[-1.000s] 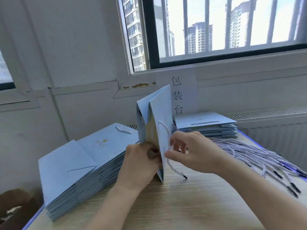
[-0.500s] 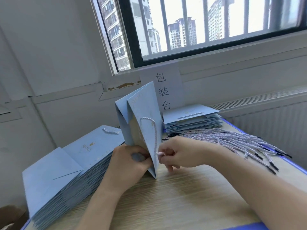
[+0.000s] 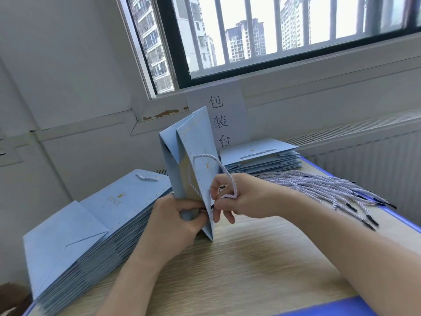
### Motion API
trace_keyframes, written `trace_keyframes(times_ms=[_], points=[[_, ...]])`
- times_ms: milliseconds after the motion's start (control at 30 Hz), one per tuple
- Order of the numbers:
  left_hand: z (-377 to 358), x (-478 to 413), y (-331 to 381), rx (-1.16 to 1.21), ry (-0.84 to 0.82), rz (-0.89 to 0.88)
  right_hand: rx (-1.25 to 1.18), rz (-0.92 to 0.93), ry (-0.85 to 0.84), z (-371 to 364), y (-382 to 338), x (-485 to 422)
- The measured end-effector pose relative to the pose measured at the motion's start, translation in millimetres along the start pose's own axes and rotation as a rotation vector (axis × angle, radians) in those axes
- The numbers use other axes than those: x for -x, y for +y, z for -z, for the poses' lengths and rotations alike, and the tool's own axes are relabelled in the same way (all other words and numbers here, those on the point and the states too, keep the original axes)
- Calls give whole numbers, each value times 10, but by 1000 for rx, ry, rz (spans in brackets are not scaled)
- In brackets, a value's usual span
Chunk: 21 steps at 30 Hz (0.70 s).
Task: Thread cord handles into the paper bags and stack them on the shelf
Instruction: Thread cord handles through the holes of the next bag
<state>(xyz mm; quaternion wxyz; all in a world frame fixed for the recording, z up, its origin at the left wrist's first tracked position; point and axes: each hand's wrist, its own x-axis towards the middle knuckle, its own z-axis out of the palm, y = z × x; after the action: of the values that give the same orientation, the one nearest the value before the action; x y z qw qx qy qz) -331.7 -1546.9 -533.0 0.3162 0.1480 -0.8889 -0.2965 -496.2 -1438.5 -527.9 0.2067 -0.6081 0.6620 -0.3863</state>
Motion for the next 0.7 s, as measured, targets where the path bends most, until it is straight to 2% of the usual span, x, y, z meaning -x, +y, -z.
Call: trace_keyframes(times_ms=[300, 433, 567, 700], points=[[-8, 5, -10, -67, -14, -78, 50, 3, 7, -39, 2, -1], [-32, -10, -8, -55, -1, -55, 57, -18, 44, -25, 25, -11], [-65, -5, 51, -61, -3, -26, 103, -28, 162, -36, 8, 2], [-120, -11, -41, -171, -26, -25, 226, 66, 284, -106, -16, -15]])
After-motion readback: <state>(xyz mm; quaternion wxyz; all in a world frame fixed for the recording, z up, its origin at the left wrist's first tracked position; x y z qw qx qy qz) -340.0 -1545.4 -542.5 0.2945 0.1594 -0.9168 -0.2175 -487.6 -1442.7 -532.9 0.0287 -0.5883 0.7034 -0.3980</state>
